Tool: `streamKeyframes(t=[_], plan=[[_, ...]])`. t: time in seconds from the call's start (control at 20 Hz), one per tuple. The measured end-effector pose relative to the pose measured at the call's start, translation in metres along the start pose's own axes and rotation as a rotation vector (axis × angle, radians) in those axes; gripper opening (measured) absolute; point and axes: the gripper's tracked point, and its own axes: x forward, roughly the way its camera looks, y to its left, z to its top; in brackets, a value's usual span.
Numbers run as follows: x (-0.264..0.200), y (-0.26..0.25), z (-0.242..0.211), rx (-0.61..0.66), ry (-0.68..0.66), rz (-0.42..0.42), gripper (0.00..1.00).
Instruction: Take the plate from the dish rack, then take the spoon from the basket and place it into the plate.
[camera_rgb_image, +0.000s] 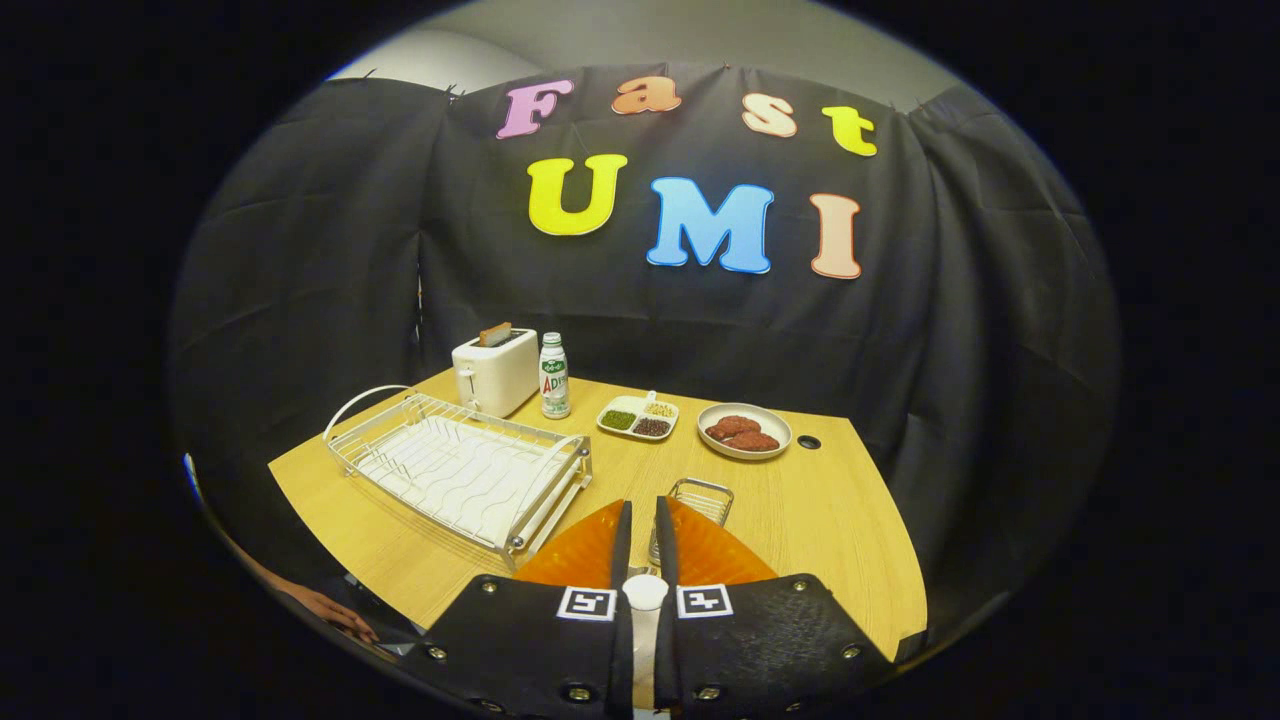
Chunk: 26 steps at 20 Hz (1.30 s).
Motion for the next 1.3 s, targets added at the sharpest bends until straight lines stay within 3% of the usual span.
streamKeyframes(t=[1.3], plan=[[0.081, 0.063, -0.060, -0.065, 0.270, 0.156, 0.10]])
